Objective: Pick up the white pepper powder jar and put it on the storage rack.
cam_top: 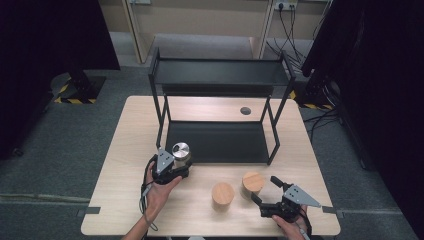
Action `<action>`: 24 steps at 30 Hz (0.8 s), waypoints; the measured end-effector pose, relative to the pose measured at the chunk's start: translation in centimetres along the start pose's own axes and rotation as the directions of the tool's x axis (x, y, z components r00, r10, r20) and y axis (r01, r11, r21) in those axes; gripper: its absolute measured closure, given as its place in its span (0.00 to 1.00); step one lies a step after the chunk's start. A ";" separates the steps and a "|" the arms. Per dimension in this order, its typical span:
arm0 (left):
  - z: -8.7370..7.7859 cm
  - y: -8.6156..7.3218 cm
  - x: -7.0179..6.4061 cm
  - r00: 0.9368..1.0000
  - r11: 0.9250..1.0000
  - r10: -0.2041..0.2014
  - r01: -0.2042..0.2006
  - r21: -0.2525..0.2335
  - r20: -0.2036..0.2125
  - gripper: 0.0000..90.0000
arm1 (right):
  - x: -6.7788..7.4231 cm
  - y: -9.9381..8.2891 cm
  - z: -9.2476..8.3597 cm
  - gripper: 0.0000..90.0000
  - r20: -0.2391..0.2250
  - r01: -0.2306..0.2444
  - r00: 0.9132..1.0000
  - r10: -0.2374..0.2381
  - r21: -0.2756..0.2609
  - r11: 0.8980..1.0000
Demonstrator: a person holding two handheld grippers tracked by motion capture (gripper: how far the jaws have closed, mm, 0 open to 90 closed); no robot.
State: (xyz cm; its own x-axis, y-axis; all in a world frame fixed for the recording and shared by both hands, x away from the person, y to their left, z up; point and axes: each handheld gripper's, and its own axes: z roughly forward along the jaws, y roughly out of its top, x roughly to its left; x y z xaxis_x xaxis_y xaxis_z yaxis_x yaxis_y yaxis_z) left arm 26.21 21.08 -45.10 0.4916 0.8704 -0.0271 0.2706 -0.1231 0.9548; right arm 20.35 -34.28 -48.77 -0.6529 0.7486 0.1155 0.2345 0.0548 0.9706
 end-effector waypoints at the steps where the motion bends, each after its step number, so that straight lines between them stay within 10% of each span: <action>1: 0.1 0.2 0.0 1.000 1.000 -0.001 0.001 0.000 -0.001 0.34 | 0.0 0.0 0.0 0.01 0.000 0.000 1.000 0.000 0.000 1.000; 24: 4.5 3.5 -0.3 0.998 1.000 0.007 -0.005 0.022 -0.069 0.34 | -0.1 0.0 -0.1 0.01 0.003 -0.006 1.000 0.006 -0.004 1.000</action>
State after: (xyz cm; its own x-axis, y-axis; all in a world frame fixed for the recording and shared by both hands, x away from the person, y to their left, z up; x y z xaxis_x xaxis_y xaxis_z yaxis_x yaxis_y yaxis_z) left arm 30.69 18.22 -43.07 0.4354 0.9002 -0.0001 0.2864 -0.1385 0.9480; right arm 20.34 -34.42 -48.79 -0.6496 0.7506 0.1206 0.2355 0.0479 0.9707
